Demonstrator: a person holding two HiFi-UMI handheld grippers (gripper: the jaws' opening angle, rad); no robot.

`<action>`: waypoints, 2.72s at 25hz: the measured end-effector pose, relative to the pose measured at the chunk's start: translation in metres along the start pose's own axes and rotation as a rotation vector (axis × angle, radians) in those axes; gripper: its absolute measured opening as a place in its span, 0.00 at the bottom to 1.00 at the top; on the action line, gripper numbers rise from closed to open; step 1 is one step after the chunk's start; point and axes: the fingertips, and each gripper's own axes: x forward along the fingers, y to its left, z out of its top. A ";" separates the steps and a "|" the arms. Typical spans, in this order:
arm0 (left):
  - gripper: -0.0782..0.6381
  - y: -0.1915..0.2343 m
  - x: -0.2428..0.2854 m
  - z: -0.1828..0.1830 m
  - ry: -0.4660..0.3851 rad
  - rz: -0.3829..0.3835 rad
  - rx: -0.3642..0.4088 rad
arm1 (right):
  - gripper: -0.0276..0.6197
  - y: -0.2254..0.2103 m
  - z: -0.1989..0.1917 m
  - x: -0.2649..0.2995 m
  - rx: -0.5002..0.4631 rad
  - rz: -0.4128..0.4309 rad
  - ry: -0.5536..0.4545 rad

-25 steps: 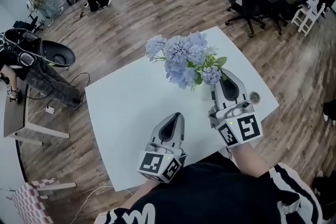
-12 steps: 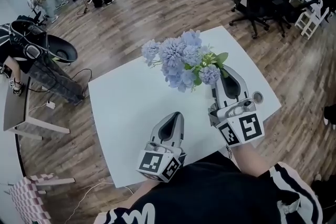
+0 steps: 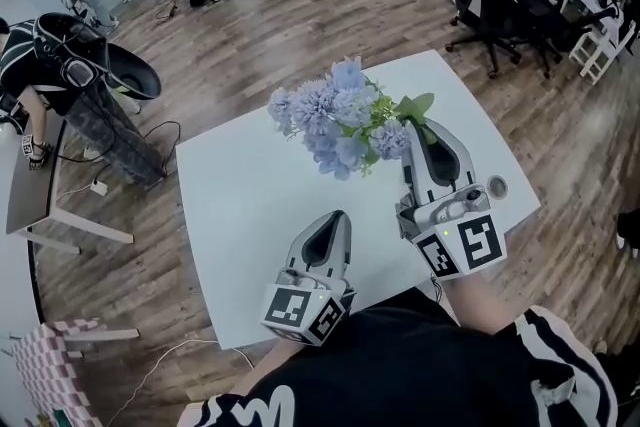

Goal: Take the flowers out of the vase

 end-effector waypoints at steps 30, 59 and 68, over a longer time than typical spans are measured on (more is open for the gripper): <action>0.12 0.022 -0.066 0.007 -0.057 0.176 -0.015 | 0.07 0.074 -0.052 0.006 0.086 0.176 0.107; 0.12 0.049 -0.109 -0.009 -0.026 0.284 -0.037 | 0.07 0.115 -0.163 0.000 0.167 0.235 0.326; 0.12 0.048 -0.101 -0.007 -0.022 0.281 -0.034 | 0.07 0.097 -0.183 0.000 0.157 0.226 0.370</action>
